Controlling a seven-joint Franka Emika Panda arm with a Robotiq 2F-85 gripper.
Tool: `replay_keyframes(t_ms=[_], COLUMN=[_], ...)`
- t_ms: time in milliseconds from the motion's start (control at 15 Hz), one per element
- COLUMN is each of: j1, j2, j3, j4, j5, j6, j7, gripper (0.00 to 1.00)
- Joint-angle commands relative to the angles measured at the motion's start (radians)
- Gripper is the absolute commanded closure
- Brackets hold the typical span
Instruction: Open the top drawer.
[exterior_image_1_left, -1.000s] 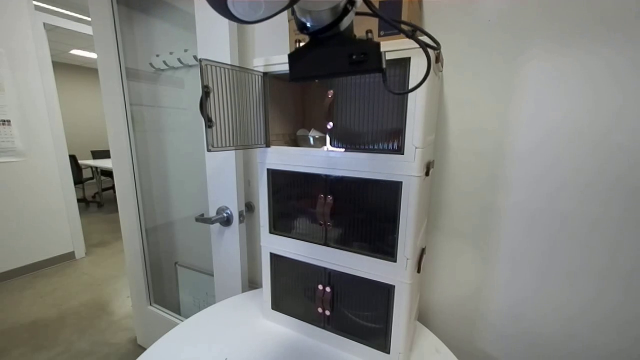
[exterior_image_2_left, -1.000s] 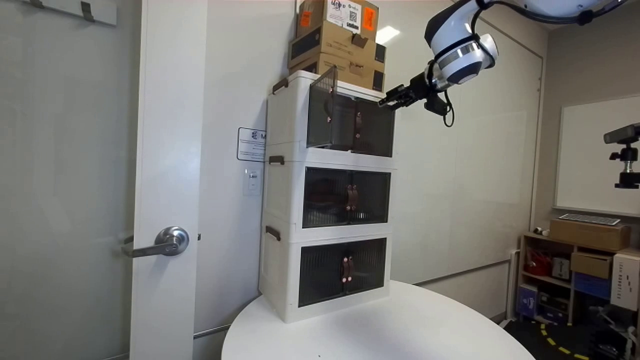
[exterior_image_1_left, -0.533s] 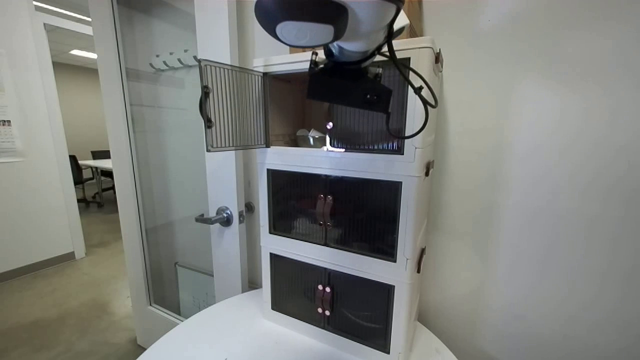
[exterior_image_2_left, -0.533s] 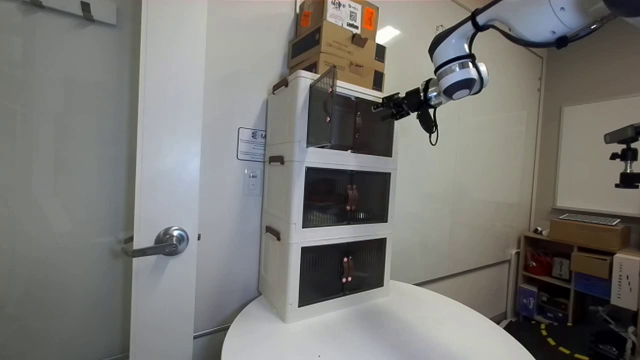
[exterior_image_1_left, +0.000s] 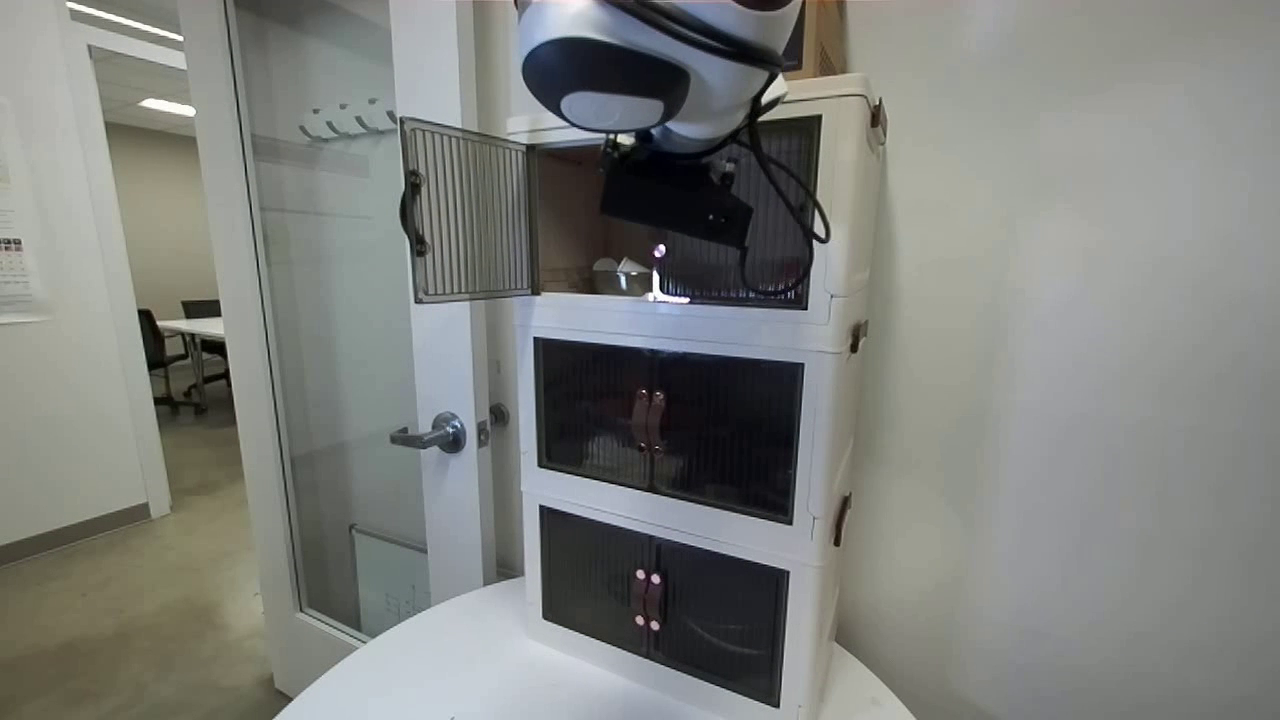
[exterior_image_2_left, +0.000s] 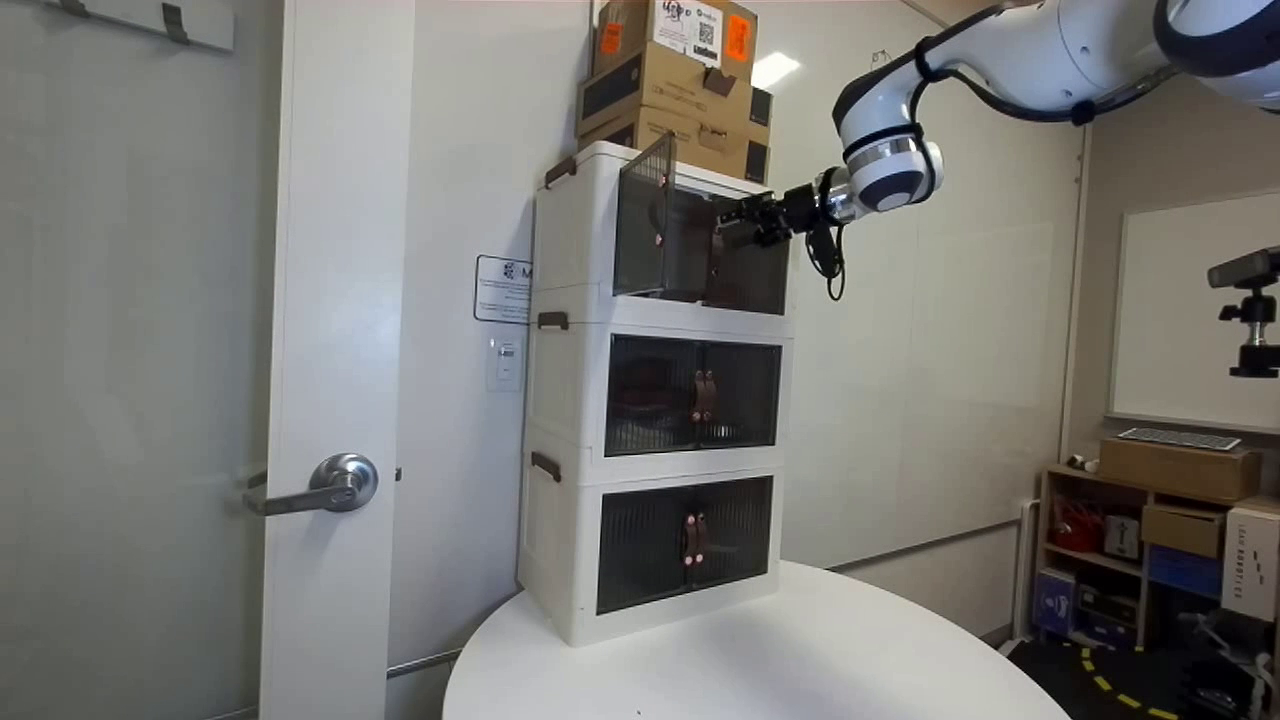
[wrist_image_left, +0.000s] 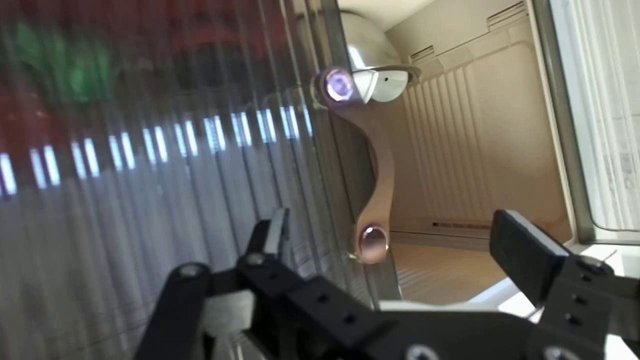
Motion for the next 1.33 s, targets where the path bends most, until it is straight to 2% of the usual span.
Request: replay_keyframes(t_ms=[0,200,667,867,1267], j1=[0.010,0.015,0.023,0.019,0.029], j2=[0.064,0.080,0.113,0.088,-0.002], j3=[0.016,0.024,0.034,0.055,0.073], j4=[0.091,0.104,0.122,0.096,-0.027], j5=[-0.020,-0.034,-0.051,-0.036,-0.002], j6=[-0.070,-0.136,-0.186,-0.249,-0.245], j7=[0.053,0.089,0.124,0.153,0.131], gripper=[0.00,0.00,0.00,0.00,0.00])
